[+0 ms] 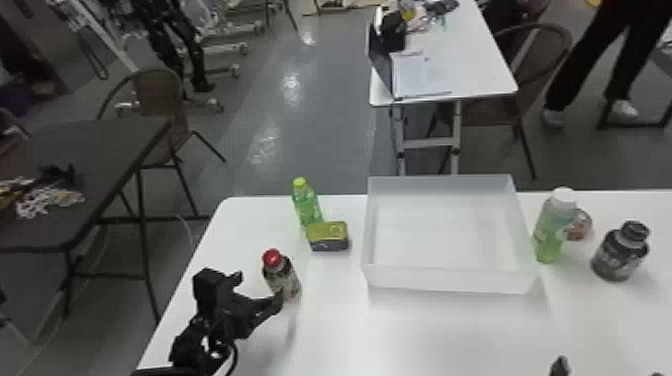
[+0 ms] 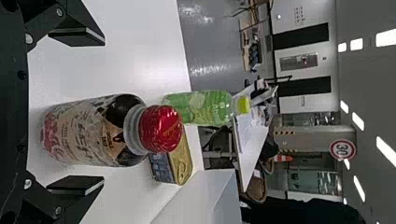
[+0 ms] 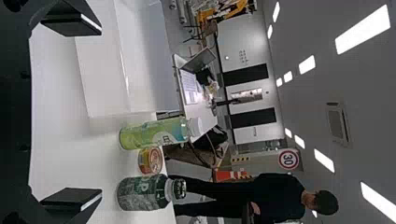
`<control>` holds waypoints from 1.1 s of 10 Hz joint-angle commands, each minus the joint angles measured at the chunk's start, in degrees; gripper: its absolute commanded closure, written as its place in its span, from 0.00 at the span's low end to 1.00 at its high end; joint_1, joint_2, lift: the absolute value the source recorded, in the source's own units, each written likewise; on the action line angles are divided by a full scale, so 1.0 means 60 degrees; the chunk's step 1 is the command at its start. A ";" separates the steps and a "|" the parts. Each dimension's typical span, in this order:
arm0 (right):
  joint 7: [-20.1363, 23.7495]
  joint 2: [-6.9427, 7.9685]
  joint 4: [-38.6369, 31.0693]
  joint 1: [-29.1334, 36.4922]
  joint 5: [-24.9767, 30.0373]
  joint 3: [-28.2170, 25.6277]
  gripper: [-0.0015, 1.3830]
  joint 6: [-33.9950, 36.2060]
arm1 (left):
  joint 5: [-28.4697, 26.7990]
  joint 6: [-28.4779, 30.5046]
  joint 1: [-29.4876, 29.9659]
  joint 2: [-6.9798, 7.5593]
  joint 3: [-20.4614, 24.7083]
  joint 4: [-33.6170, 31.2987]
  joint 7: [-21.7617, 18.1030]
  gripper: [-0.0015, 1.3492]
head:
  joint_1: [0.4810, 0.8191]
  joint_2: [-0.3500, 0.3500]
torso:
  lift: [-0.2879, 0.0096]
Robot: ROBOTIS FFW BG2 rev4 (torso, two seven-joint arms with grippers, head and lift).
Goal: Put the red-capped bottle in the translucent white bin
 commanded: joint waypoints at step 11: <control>0.0263 0.0103 0.0171 -0.0074 -0.0282 -0.0001 0.06 0.0000 | -0.1514 -0.0194 -0.1797 0.0775 -0.0770 0.2173 -0.0304 0.55 | 0.63 0.82 | 0.97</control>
